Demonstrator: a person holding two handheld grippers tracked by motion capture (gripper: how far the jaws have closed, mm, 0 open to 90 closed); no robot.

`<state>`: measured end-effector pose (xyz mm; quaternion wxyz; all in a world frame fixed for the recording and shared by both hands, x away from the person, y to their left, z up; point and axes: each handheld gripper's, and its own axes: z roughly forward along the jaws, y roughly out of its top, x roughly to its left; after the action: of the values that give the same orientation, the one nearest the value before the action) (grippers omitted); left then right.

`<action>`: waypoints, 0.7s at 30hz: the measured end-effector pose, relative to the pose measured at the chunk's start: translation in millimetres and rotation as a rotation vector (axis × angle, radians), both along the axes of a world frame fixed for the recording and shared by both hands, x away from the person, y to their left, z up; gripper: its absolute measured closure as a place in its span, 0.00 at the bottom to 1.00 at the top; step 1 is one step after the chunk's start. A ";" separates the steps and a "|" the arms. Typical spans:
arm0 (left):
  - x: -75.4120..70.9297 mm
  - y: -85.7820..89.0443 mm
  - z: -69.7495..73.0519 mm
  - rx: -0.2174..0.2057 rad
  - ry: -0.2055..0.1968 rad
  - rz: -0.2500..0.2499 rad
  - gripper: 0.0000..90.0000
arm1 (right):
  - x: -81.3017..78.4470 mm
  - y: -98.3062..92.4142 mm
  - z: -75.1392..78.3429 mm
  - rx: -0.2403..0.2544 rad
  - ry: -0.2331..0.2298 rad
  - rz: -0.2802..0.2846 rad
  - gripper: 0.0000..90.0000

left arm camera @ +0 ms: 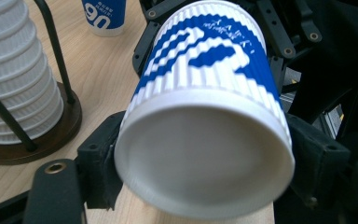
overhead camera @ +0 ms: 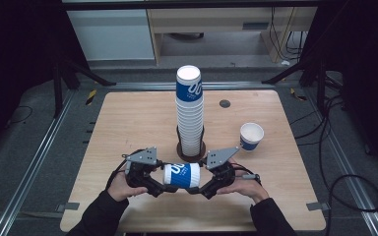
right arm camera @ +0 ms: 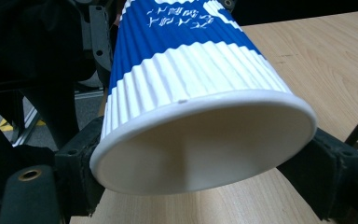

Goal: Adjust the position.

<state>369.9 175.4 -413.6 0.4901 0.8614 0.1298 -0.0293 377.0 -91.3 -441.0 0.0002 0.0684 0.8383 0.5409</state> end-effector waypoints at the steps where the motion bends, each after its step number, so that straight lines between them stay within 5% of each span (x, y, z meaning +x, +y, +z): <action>1: 0.2 0.8 0.5 -0.003 -0.001 0.002 0.25 | 0.3 -1.2 0.5 0.001 0.002 -0.003 0.18; 6: 1.3 8.0 4.9 0.008 -0.021 0.025 0.23 | 1.7 -8.0 4.7 -0.004 -0.009 -0.024 0.18; 9: 3.0 11.2 4.1 0.050 -0.032 0.032 0.21 | 2.6 -12.5 6.7 -0.018 -0.021 -0.041 0.18; 21: 0.5 -6.7 -12.4 0.232 -0.068 -0.012 0.18 | -0.1 0.4 -7.8 -0.222 -0.048 -0.027 0.18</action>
<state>370.4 168.7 -426.0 0.3913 0.9135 0.1102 0.0124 377.0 -90.9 -448.8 0.0350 0.0663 0.8918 0.4461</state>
